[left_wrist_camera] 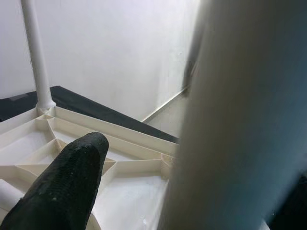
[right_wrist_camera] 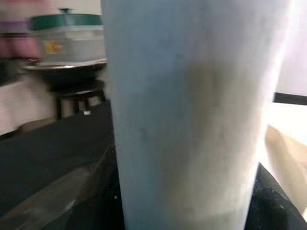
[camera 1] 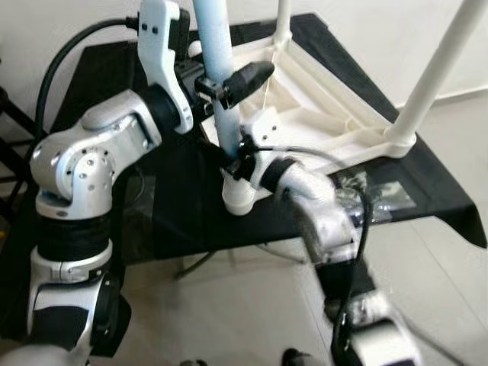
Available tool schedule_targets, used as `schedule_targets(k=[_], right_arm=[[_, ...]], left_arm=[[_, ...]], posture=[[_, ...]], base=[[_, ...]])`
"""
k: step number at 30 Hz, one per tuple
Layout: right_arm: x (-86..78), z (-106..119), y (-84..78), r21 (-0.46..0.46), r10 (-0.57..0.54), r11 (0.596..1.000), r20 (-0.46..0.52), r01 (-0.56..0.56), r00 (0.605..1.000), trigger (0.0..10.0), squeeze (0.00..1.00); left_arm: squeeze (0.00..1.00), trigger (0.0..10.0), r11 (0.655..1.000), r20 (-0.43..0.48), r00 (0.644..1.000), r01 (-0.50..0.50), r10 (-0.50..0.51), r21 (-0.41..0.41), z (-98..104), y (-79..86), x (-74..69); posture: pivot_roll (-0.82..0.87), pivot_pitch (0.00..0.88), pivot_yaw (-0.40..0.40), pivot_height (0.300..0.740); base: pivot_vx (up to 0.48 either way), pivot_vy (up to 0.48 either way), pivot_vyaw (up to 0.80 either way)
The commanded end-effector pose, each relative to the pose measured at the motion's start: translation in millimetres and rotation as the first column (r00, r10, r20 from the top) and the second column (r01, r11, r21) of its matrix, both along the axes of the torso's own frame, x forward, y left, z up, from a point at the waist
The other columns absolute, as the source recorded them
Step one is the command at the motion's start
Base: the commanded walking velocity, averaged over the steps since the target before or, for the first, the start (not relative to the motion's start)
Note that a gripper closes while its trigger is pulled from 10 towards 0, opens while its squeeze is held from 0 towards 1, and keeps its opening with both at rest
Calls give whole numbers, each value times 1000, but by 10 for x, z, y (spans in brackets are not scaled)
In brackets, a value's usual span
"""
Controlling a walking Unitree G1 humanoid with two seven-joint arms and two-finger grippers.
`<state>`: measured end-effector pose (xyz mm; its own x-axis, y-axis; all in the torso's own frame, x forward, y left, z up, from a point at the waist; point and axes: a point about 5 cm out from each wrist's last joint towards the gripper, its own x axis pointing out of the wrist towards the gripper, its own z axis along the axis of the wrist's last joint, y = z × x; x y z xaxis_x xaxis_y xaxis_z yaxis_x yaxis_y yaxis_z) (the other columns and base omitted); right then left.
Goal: Building children table
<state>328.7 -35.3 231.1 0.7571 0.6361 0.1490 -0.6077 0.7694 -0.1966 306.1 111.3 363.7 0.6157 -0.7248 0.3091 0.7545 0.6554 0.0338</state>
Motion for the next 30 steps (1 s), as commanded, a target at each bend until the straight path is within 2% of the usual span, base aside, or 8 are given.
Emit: schedule_targets(k=[1, 10, 11, 19, 21, 23, 26, 30], right_arm=[[-12, -520, 7, -84, -78, 995, -239, 59, 968, 0, 0], [21, -339, 100, -71, -131, 990, -181, 120, 975, 0, 0], [-6, -342, 106, -72, -145, 988, -186, 133, 972, 0, 0], [-70, -350, 119, -76, -160, 986, -194, 148, 968, 0, 0], [-74, -275, 168, -55, -65, 997, -181, 55, 981, 10000, 0], [-77, -148, 214, -72, 95, 992, -120, -104, 988, 10000, 0], [-19, -25, 143, -110, 272, 954, -88, -280, 958, 10000, 1000], [83, 77, 40, -194, 358, 912, -52, -361, 932, 10000, 1000]], left_arm=[[0, 10000, 1000, 14, 1000, -22, 22, 10, 9, 31, 11], [0, 10000, 999, 6, 999, -34, 34, -7, -4, 4, 39], [0, 3333, 999, 3, 1000, -31, 31, -9, -12, 3, 38], [0, 0, 1000, 1, 1000, -10, 11, -11, -31, -23, 25], [0, 0, 1000, 3, 1000, -8, 8, -11, -24, -35, 30], [0, 0, 1000, 5, 1000, -4, 4, -10, -18, -46, 31], [0, 0, 1000, 3, 1000, 4, -4, -12, -20, -57, 20], [0, 0, 1000, -1, 1000, 11, -11, -12, -26, -67, 5]], posture=[[9, 225, 55, 740], [6, 208, 47, 740], [4, 196, 48, 740], [2, 178, 49, 740], [4, 175, 48, 740], [4, 180, 48, 740], [13, 194, 44, 740], [17, 196, 43, 740]], base=[[0, 0, 0], [0, 0, 0], [0, 0, 0], [0, 0, 0], [0, 0, 0], [0, 0, 0], [0, 0, 0], [0, 0, 0]])
